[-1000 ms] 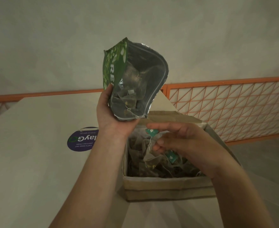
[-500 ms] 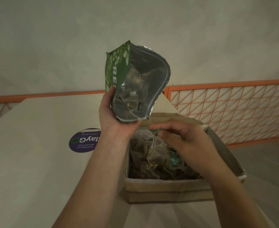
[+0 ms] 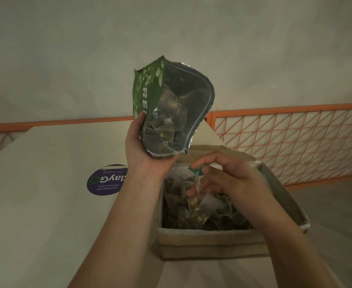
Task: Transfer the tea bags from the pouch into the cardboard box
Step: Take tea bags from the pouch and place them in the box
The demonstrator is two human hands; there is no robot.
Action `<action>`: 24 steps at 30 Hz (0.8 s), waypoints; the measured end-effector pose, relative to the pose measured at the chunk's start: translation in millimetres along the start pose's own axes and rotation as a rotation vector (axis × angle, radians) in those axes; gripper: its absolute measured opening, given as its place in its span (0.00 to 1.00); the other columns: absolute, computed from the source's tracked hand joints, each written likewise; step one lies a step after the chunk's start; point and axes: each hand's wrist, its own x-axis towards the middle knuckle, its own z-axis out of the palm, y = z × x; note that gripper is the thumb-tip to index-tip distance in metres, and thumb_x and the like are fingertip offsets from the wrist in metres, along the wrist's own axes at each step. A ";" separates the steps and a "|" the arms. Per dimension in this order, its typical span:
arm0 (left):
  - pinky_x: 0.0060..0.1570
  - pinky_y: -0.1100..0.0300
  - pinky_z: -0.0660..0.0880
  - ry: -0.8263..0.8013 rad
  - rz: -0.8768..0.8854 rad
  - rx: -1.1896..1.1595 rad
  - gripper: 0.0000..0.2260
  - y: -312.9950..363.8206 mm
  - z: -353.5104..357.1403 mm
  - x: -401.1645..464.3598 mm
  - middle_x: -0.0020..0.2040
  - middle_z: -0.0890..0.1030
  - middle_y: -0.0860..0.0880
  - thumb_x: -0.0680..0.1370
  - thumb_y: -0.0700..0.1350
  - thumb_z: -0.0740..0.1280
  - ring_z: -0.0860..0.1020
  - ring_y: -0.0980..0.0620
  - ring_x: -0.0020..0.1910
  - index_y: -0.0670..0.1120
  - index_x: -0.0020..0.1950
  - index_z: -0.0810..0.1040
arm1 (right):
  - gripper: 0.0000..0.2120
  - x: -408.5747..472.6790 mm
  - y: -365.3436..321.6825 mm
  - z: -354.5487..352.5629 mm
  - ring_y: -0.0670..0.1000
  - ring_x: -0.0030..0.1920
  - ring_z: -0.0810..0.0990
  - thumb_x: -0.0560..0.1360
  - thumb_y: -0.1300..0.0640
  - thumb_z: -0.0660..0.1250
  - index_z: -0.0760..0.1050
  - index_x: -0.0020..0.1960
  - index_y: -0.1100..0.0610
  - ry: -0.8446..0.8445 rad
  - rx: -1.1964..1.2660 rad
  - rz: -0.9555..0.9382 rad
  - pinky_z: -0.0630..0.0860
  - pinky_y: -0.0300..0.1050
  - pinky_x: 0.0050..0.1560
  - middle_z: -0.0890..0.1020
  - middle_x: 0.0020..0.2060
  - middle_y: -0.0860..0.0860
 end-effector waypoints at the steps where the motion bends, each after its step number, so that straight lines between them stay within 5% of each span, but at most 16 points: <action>1: 0.60 0.42 0.77 0.001 0.001 -0.002 0.23 0.0 0.2 0.0 0.72 0.76 0.43 0.79 0.53 0.65 0.74 0.41 0.71 0.47 0.73 0.75 | 0.09 0.3 0.0 0.5 0.55 0.40 0.86 0.81 0.63 0.59 0.78 0.53 0.59 -0.001 -0.014 -0.005 0.79 0.47 0.45 0.85 0.35 0.60; 8: 0.58 0.44 0.79 0.025 0.017 0.008 0.23 -1.4 2.8 -1.7 0.71 0.76 0.44 0.79 0.53 0.64 0.74 0.42 0.70 0.48 0.73 0.75 | 0.12 -1.4 -1.8 -0.8 0.53 0.40 0.86 0.80 0.64 0.60 0.80 0.56 0.56 -0.025 -0.033 -0.017 0.79 0.38 0.41 0.85 0.37 0.58; 13: 0.51 0.46 0.82 0.055 0.035 0.022 0.22 -3.1 5.8 -4.4 0.69 0.78 0.43 0.79 0.53 0.64 0.77 0.42 0.68 0.47 0.71 0.77 | 0.17 -2.6 -4.9 -0.2 0.53 0.41 0.86 0.78 0.70 0.61 0.82 0.55 0.54 -0.029 -0.050 -0.051 0.81 0.39 0.40 0.84 0.51 0.50; 17: 0.49 0.44 0.82 0.048 0.041 0.003 0.21 -3.6 7.8 -5.2 0.67 0.80 0.42 0.80 0.53 0.64 0.80 0.40 0.62 0.46 0.70 0.78 | 0.21 -3.3 -7.4 0.6 0.51 0.38 0.85 0.79 0.70 0.59 0.83 0.54 0.48 -0.010 -0.044 -0.057 0.80 0.38 0.39 0.85 0.47 0.48; 24: 0.51 0.47 0.82 0.048 0.051 -0.002 0.20 -4.4 8.2 -5.1 0.66 0.80 0.42 0.80 0.52 0.64 0.79 0.40 0.63 0.46 0.70 0.78 | 0.19 -1.9 -1.6 2.5 0.52 0.40 0.84 0.69 0.61 0.74 0.81 0.57 0.45 0.020 -0.150 -0.087 0.82 0.44 0.45 0.85 0.41 0.51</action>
